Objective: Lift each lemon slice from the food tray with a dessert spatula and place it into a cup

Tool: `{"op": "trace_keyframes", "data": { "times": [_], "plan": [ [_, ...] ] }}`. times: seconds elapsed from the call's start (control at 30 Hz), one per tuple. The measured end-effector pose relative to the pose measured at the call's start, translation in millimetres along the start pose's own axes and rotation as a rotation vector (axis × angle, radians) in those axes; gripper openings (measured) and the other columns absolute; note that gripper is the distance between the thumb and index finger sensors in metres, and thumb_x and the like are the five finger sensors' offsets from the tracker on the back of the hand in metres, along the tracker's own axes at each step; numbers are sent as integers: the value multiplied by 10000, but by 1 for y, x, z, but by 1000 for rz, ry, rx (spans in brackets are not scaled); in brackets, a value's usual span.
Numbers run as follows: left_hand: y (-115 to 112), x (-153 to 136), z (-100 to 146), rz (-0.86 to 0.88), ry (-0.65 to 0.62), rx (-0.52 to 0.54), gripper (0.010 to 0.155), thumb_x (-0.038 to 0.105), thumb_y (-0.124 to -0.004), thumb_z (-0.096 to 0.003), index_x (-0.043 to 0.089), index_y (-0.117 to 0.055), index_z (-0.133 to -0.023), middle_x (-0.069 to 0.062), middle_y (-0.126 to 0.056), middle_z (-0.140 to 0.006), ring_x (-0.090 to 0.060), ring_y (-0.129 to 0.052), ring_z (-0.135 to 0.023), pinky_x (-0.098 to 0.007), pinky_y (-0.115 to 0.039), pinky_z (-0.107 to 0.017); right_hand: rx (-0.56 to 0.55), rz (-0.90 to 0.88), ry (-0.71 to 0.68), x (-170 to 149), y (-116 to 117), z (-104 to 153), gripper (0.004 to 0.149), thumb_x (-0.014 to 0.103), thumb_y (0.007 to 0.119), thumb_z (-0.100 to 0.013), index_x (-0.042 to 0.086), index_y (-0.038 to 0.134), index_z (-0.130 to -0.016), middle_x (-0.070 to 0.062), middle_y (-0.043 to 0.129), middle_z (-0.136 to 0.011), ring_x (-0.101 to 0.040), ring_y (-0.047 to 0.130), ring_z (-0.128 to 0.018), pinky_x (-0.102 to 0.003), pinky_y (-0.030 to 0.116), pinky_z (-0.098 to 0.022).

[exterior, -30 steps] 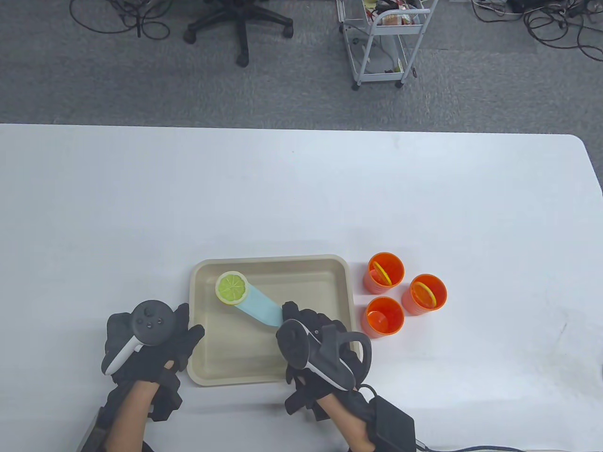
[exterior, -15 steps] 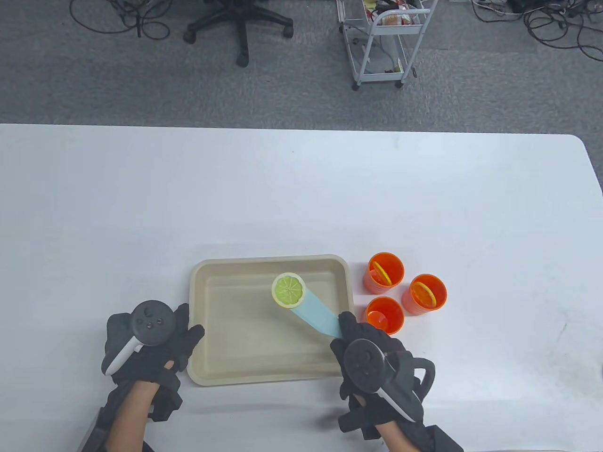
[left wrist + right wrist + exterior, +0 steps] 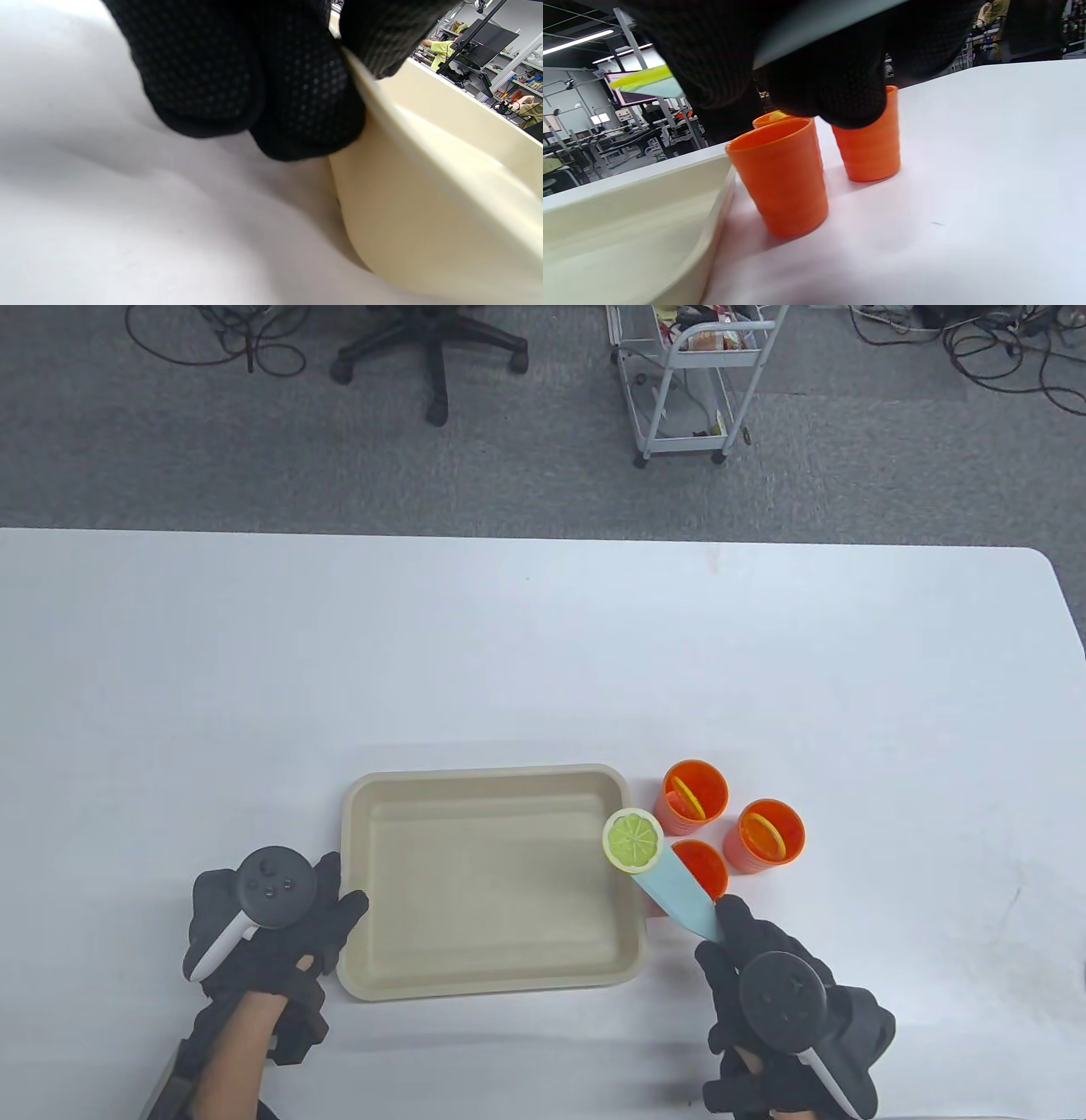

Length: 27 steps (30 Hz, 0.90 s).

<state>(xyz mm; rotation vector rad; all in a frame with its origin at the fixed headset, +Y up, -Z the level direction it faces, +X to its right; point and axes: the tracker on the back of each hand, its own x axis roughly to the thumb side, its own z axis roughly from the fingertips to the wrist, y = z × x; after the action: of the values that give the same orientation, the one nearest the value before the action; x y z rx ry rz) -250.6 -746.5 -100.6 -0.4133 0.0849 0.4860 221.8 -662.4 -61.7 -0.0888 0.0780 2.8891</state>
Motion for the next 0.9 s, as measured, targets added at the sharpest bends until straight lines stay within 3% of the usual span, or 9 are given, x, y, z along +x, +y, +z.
{"op": "trace_keyframes", "data": {
  "times": [0.47,0.9],
  "plan": [
    [0,0,0,5,1,-3,723,461,-780,-596,24,-541,-1121,5,-971,-725,-53,-1075,-438,-296,-969,-342,44,-95,114,-65,-10,2,599,377,918,-503,177,718,-1031,-57,912,-840,-219,993,-633,-535,732,-639],
    [0,0,0,8,1,-3,719,462,-775,-600,26,-542,-1122,6,-970,-727,-53,-1074,-439,-296,-969,-343,82,-42,163,-71,5,-6,592,364,943,-487,195,741,-1017,-49,921,-825,-222,994,-627,-537,731,-638]
  ]
}}
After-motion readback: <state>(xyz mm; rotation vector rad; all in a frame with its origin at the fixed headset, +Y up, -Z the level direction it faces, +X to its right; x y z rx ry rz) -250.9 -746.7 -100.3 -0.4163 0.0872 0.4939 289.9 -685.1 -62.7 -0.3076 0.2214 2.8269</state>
